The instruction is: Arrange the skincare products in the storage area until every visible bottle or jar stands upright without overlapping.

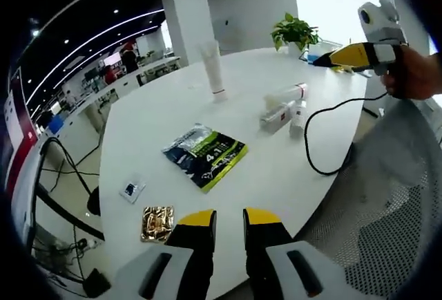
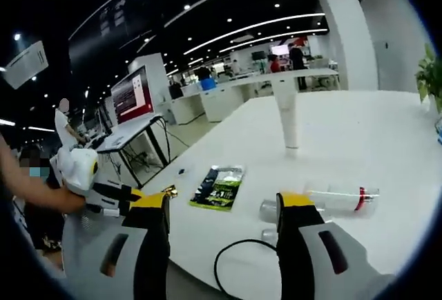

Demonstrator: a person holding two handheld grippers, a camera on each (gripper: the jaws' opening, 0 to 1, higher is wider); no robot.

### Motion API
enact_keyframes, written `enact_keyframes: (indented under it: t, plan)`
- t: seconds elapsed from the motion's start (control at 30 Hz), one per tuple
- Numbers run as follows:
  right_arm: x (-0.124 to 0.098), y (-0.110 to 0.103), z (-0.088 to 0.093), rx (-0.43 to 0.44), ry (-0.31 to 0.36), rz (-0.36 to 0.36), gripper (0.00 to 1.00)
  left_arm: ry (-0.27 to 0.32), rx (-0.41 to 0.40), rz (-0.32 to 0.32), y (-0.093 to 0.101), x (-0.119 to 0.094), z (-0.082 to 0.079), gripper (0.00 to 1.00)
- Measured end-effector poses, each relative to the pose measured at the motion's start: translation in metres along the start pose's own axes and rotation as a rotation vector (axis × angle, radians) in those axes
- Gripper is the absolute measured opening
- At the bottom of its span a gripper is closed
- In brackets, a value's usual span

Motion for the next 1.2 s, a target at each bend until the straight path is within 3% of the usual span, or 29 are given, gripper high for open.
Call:
enact_keyframes:
  t: [0.1, 0.23, 0.37, 0.5, 0.7, 0.83, 0.97, 1.1, 1.2]
  plan:
    - [-0.001, -0.004, -0.005, -0.004, 0.036, -0.012, 0.59, 0.003, 0.014, -0.005, 0.001, 0.001, 0.000, 0.16]
    - [0.005, 0.000, 0.003, -0.014, -0.001, 0.004, 0.58, 0.002, 0.005, -0.007, 0.000, 0.000, 0.000, 0.16]
    - [0.005, 0.003, 0.005, -0.039, -0.021, 0.037, 0.62, -0.009, 0.010, 0.039, 0.008, 0.002, 0.001, 0.16]
    - [0.008, 0.001, 0.014, -0.171, -0.088, 0.058, 0.64, -0.001, 0.025, 0.098, 0.017, 0.001, 0.000, 0.17]
    - [0.020, -0.011, 0.022, -0.340, -0.165, 0.081, 0.64, 0.027, 0.018, 0.113, 0.016, 0.000, -0.003, 0.17]
    - [0.029, -0.013, 0.022, -0.347, -0.165, 0.098, 0.67, 0.006, 0.026, 0.105, 0.015, 0.002, -0.001, 0.17]
    - [0.027, -0.006, 0.024, -0.336, -0.189, 0.117, 0.64, 0.044, 0.040, 0.130, 0.019, -0.002, -0.005, 0.17]
    - [0.020, 0.010, 0.018, -0.238, -0.185, 0.178, 0.63, 0.047, 0.062, 0.133, 0.020, -0.002, -0.005, 0.16]
    - [0.018, 0.028, 0.013, -0.235, -0.190, 0.196, 0.63, 0.070, 0.059, 0.133, 0.019, -0.004, -0.008, 0.16]
Point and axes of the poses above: the point that each gripper's makers call its tool centre point, and the gripper's own axes: x roughly forward along the fingers, y roughly to its right, z roughly out of its underside, the point moved 6 cm from there along -x, roughly backward along the fingers, and after that the axes turned 9 degrees about -x, right-handed, at the moved point
